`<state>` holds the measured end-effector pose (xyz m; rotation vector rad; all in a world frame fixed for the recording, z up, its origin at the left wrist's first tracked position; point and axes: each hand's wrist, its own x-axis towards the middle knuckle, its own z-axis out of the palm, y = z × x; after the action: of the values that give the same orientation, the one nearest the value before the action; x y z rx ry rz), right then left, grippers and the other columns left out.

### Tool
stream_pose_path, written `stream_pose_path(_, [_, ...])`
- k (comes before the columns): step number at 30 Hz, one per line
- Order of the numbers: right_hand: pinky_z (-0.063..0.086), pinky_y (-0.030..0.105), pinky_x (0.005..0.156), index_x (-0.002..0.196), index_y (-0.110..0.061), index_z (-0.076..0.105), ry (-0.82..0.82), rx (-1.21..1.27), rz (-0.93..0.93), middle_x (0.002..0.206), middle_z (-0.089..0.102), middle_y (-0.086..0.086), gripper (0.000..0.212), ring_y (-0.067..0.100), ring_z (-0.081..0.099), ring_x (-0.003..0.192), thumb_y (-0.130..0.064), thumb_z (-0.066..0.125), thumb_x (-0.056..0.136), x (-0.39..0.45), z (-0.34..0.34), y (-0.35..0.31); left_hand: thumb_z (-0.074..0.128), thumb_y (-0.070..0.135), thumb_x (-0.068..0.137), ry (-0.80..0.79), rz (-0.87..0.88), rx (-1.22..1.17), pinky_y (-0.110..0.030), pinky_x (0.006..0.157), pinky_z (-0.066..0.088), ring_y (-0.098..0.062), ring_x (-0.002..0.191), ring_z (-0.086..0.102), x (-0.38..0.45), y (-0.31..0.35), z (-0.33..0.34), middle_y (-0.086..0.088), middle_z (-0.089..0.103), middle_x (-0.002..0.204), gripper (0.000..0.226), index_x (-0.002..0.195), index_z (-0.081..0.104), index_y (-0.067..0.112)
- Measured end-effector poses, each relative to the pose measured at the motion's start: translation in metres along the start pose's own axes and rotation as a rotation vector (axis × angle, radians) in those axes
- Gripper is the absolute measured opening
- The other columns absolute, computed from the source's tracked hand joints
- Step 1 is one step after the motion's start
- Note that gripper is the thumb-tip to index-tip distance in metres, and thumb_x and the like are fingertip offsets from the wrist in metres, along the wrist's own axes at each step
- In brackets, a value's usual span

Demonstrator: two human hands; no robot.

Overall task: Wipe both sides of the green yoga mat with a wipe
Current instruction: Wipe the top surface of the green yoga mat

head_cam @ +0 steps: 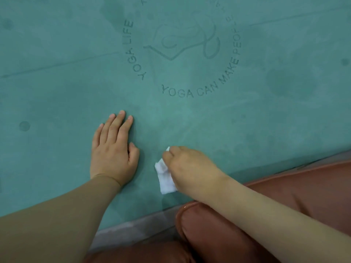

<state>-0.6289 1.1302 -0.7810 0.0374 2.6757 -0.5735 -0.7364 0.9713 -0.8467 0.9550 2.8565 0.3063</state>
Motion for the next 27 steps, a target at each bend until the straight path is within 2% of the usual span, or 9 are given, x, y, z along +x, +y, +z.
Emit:
stream_pose_path(2, [0.044, 0.03, 0.07, 0.104, -0.012, 0.055, 0.005, 0.015, 0.061, 0.105, 0.061, 0.008, 0.036, 0.028, 0.061, 0.094, -0.009, 0.068, 0.071, 0.003, -0.007, 0.031, 0.033, 0.027, 0.084, 0.002, 0.007, -0.001, -0.039, 0.122, 0.01, -0.026, 0.146, 0.028, 0.0, 0.0, 0.0, -0.009, 0.037, 0.156, 0.065, 0.146, 0.043, 0.011])
stream_pose_path(7, [0.045, 0.039, 0.078, 0.1, 0.002, 0.055, 0.457, -0.065, 0.818, 0.105, 0.061, 0.026, 0.02, 0.041, 0.059, 0.098, -0.01, 0.056, 0.084, -0.01, -0.06, 0.164, 0.034, 0.028, 0.084, -0.007, 0.005, -0.002, -0.039, 0.122, 0.009, -0.027, 0.146, 0.027, 0.0, 0.0, 0.0, -0.008, 0.036, 0.156, 0.065, 0.146, 0.042, 0.011])
stream_pose_path(9, [0.045, 0.04, 0.078, 0.1, 0.003, 0.055, 0.472, -0.077, 0.954, 0.105, 0.062, 0.025, 0.018, 0.039, 0.059, 0.096, -0.011, 0.049, 0.089, -0.018, -0.046, 0.178, 0.034, 0.028, 0.084, -0.009, 0.001, -0.003, -0.038, 0.122, 0.009, -0.027, 0.146, 0.027, 0.0, 0.0, -0.001, -0.008, 0.036, 0.156, 0.065, 0.146, 0.042, 0.011])
stream_pose_path(13, [0.05, 0.031, 0.06, 0.093, -0.032, 0.054, 0.153, -0.234, 0.514, 0.083, 0.053, -0.009, 0.022, 0.02, 0.064, 0.072, -0.048, 0.046, 0.081, 0.031, 0.072, 0.179, 0.034, 0.028, 0.084, -0.008, -0.004, -0.01, -0.039, 0.122, 0.009, -0.026, 0.146, 0.026, 0.0, 0.001, -0.001, -0.008, 0.036, 0.156, 0.065, 0.146, 0.042, 0.011])
stream_pose_path(16, [0.044, 0.026, 0.064, 0.093, -0.027, 0.058, -0.004, 0.028, 0.248, 0.087, 0.058, -0.003, 0.014, 0.021, 0.061, 0.078, -0.03, 0.053, 0.08, 0.012, 0.045, 0.098, 0.034, 0.028, 0.084, -0.01, -0.005, -0.013, -0.041, 0.123, 0.011, -0.026, 0.147, 0.026, -0.001, 0.0, -0.001, -0.008, 0.035, 0.157, 0.065, 0.147, 0.042, 0.011])
stream_pose_path(18, [0.038, 0.026, 0.065, 0.09, -0.016, 0.061, -0.028, 0.043, 0.312, 0.092, 0.066, 0.008, 0.011, 0.026, 0.062, 0.085, -0.015, 0.06, 0.079, -0.006, -0.01, 0.08, 0.034, 0.028, 0.084, -0.008, 0.0, -0.016, -0.041, 0.123, 0.012, -0.027, 0.146, 0.026, -0.001, 0.0, -0.001, -0.008, 0.036, 0.156, 0.065, 0.146, 0.042, 0.011])
stream_pose_path(21, [0.046, 0.031, 0.072, 0.092, -0.005, 0.067, 0.114, -0.066, 0.849, 0.092, 0.067, 0.021, 0.018, 0.036, 0.063, 0.091, -0.015, 0.061, 0.078, -0.044, -0.059, 0.17, 0.034, 0.028, 0.085, -0.011, -0.001, -0.017, -0.041, 0.123, 0.011, -0.027, 0.147, 0.026, -0.001, 0.001, -0.001, -0.008, 0.035, 0.157, 0.065, 0.147, 0.041, 0.012])
stream_pose_path(23, [0.05, 0.035, 0.076, 0.091, -0.003, 0.069, 0.111, -0.114, 0.988, 0.092, 0.067, 0.024, 0.02, 0.038, 0.063, 0.091, -0.015, 0.061, 0.078, -0.052, -0.06, 0.175, 0.034, 0.029, 0.085, -0.013, -0.002, -0.011, -0.042, 0.123, 0.011, -0.026, 0.147, 0.025, -0.001, 0.0, -0.002, -0.008, 0.034, 0.157, 0.065, 0.147, 0.041, 0.012])
stream_pose_path(27, [0.043, 0.029, 0.068, 0.088, -0.009, 0.067, -0.023, -0.03, 0.379, 0.091, 0.068, 0.015, 0.014, 0.031, 0.064, 0.09, -0.016, 0.058, 0.081, -0.018, -0.021, 0.069, 0.033, 0.029, 0.085, -0.009, -0.007, -0.011, -0.042, 0.123, 0.011, -0.026, 0.147, 0.025, -0.001, 0.001, -0.001, -0.007, 0.034, 0.157, 0.065, 0.147, 0.041, 0.012])
